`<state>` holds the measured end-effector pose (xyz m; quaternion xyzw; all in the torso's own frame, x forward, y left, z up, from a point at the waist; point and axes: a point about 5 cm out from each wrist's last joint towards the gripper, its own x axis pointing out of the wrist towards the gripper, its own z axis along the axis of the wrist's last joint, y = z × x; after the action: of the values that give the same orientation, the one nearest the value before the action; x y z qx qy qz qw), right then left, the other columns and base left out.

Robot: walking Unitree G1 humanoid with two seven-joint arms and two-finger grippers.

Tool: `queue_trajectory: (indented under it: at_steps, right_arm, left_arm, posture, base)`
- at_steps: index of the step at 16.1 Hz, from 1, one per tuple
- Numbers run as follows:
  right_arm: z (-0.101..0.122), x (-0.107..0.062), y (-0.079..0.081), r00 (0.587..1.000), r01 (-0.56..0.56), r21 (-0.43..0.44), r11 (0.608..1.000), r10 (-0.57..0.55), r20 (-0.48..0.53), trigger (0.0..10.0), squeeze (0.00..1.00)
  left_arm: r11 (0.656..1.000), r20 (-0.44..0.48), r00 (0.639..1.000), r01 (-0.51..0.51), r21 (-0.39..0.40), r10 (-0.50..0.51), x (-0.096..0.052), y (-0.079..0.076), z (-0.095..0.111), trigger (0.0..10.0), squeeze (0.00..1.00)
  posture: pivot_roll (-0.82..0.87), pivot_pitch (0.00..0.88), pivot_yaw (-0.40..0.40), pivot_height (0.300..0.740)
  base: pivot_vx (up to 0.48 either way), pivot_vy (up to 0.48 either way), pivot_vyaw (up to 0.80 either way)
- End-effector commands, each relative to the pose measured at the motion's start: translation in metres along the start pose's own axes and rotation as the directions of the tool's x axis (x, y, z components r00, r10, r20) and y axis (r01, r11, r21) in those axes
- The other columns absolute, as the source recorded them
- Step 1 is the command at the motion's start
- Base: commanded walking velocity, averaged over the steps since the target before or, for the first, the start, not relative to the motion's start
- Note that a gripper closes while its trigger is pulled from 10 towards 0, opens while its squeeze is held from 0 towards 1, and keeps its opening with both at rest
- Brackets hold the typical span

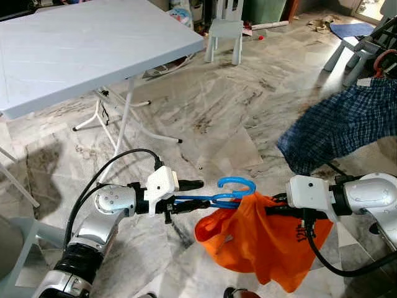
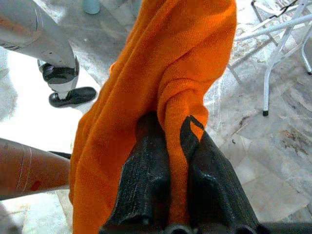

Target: Hang hanger

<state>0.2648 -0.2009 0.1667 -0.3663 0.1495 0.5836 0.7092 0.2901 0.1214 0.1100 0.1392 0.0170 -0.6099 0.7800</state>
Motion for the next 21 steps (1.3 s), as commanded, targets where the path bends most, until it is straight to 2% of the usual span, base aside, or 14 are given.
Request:
queue_trajectory:
  at_steps: [1, 4, 8, 13, 17, 19, 20, 21]
  right_arm:
    - [0.015, -0.003, -0.005, 0.998, 0.007, -0.042, 0.999, -0.005, 0.062, 10.0, 0.0]
    - [0.017, -0.002, -0.007, 0.997, 0.018, -0.054, 0.998, -0.014, 0.07, 10.0, 0.0]
    - [0.022, 0.0, -0.012, 0.995, 0.056, -0.075, 0.996, -0.049, 0.09, 10.0, 0.0]
    - [0.022, 0.001, -0.016, 0.993, 0.089, -0.096, 0.991, -0.081, 0.086, 10.0, 0.0]
    - [0.023, 0.005, -0.021, 0.989, 0.132, -0.124, 0.984, -0.121, 0.088, 10.0, 0.0]
    - [0.022, 0.007, -0.025, 0.985, 0.155, -0.122, 0.98, -0.144, 0.089, 10.0, 0.0]
    - [0.02, 0.006, -0.033, 0.975, 0.216, -0.138, 0.967, -0.205, 0.087, 10.0, 1.0]
    - [0.019, 0.006, -0.04, 0.963, 0.267, -0.143, 0.953, -0.257, 0.084, 10.0, 1.0]
  left_arm:
    - [0.999, -0.021, 0.999, 0.035, -0.01, -0.035, -0.001, -0.006, -0.004, 0.0, 0.0]
    - [0.998, -0.024, 0.998, 0.063, -0.022, -0.064, 0.0, -0.008, -0.005, 0.0, 0.0]
    - [0.99, -0.091, 0.986, 0.139, -0.03, -0.141, -0.002, -0.014, -0.011, 0.0, 0.0]
    - [0.986, -0.118, 0.979, 0.167, -0.029, -0.169, -0.001, -0.015, -0.013, 0.0, 0.0]
    - [0.992, -0.124, 0.984, 0.125, -0.009, -0.125, 0.001, -0.012, -0.014, 0.0, 0.0]
    - [0.998, -0.1, 0.994, 0.052, -0.016, -0.054, 0.002, -0.008, -0.016, 0.0, 0.0]
    - [0.999, -0.101, 0.994, 0.027, -0.019, -0.028, 0.001, -0.007, -0.019, 0.0, 0.0]
    - [1.0, -0.098, 0.995, 0.002, -0.027, -0.004, 0.0, -0.007, -0.021, 0.0, 0.0]
  posture:
    - [-0.19, 0.136, 0.004, 0.74]
    - [-0.19, 0.136, 0.004, 0.74]
    - [-0.19, 0.132, 0.008, 0.74]
    - [-0.19, 0.131, 0.006, 0.74]
    - [-0.18, 0.131, 0.006, 0.74]
    - [-0.18, 0.131, 0.008, 0.74]
    - [-0.18, 0.13, 0.008, 0.74]
    - [-0.18, 0.131, 0.009, 0.74]
  base:
    - [0.0, 0.0, 0.0]
    - [0.0, 0.0, 0.0]
    - [0.0, 0.0, 0.0]
    - [0.0, 0.0, 0.0]
    - [0.0, 0.0, 0.0]
    - [0.0, 0.0, 0.0]
    - [0.0, 0.0, 0.0]
    - [0.0, 0.0, 0.0]
